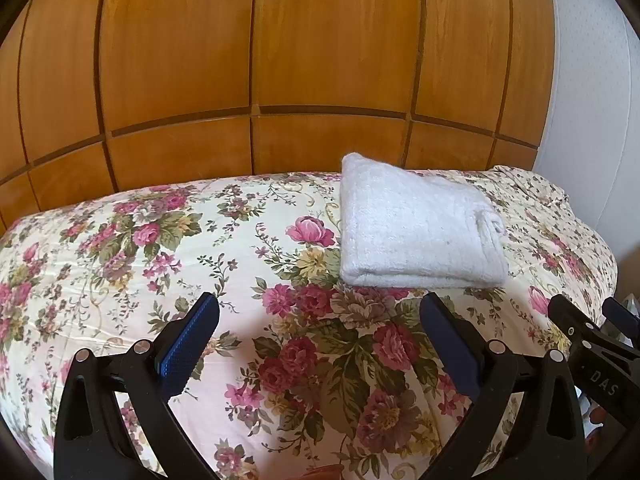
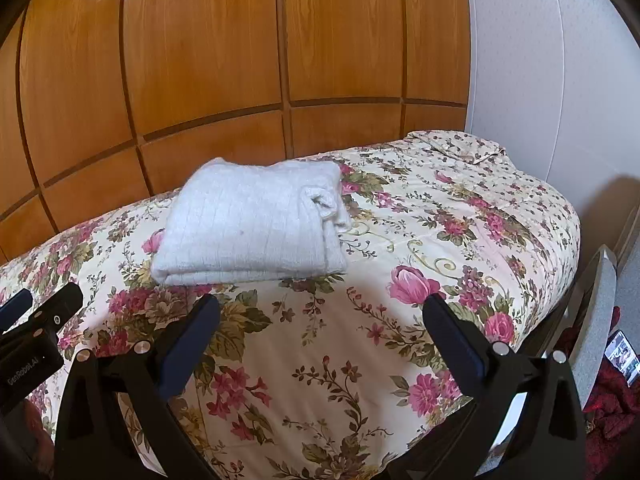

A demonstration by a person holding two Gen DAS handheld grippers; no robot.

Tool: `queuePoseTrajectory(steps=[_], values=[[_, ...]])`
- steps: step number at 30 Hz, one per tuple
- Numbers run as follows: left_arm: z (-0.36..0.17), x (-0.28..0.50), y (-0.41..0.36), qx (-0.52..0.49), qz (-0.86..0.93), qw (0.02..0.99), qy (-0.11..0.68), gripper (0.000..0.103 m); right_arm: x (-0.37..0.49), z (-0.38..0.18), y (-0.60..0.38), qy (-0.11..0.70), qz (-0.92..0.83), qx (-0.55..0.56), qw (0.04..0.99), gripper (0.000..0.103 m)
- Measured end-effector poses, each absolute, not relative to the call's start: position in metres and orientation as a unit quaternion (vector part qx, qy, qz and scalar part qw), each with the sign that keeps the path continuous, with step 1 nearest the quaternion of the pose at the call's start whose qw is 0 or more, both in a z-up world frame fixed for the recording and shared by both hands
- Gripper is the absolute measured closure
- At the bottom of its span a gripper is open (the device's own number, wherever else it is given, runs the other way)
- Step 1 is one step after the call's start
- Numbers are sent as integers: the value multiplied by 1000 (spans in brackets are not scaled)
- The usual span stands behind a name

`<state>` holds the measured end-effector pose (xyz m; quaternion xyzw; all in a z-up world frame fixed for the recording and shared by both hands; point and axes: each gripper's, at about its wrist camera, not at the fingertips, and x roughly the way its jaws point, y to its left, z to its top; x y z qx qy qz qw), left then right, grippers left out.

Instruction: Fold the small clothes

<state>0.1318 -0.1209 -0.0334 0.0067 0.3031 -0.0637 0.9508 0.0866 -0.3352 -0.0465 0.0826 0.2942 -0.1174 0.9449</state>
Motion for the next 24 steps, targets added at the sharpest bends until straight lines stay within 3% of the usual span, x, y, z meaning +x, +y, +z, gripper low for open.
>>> queuePoseTrajectory(steps=[24], values=[[-39,135,-122,5,-76,944,320,4,89,-50,-336,301,-113,83,943,2]])
